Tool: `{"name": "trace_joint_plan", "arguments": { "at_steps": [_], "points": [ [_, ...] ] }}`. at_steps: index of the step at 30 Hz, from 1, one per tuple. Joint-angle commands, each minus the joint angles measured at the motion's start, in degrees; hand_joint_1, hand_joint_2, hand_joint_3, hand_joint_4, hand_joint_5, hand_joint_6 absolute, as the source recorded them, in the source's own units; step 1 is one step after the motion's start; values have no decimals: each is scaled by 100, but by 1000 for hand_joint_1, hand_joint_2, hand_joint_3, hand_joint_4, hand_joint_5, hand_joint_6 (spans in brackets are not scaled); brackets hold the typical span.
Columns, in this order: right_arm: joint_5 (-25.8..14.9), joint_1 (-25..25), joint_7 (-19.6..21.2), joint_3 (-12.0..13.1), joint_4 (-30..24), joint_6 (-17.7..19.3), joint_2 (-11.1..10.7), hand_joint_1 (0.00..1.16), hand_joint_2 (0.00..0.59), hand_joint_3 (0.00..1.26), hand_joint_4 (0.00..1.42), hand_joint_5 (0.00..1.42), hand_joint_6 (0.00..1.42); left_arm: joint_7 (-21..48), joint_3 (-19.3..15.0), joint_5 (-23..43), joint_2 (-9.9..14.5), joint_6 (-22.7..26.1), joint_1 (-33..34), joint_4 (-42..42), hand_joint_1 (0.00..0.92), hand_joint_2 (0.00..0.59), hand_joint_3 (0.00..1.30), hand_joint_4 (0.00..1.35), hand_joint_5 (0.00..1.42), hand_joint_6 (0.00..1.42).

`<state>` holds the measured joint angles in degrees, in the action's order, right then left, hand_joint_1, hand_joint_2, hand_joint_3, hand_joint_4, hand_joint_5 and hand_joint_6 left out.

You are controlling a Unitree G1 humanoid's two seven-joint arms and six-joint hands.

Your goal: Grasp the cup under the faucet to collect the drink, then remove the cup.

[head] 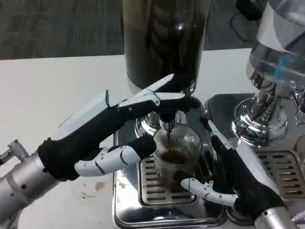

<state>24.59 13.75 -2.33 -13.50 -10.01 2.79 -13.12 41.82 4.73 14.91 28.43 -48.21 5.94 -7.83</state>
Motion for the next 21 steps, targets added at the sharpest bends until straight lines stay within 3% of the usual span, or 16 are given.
{"name": "trace_joint_plan", "arguments": {
  "at_steps": [1, 21],
  "points": [
    [-137, -137, -31, -7, 221, 101, 49, 612, 161, 0, 0, 0, 0, 47, -41, -174, 124, 37, -187, 66, 0, 263, 258, 15, 278, 208],
    [-244, -428, 150, -87, 837, 654, 362, 680, 140, 0, 0, 0, 97, -270, -288, -389, 103, 136, -360, 232, 0, 260, 261, 18, 284, 200]
  ]
}}
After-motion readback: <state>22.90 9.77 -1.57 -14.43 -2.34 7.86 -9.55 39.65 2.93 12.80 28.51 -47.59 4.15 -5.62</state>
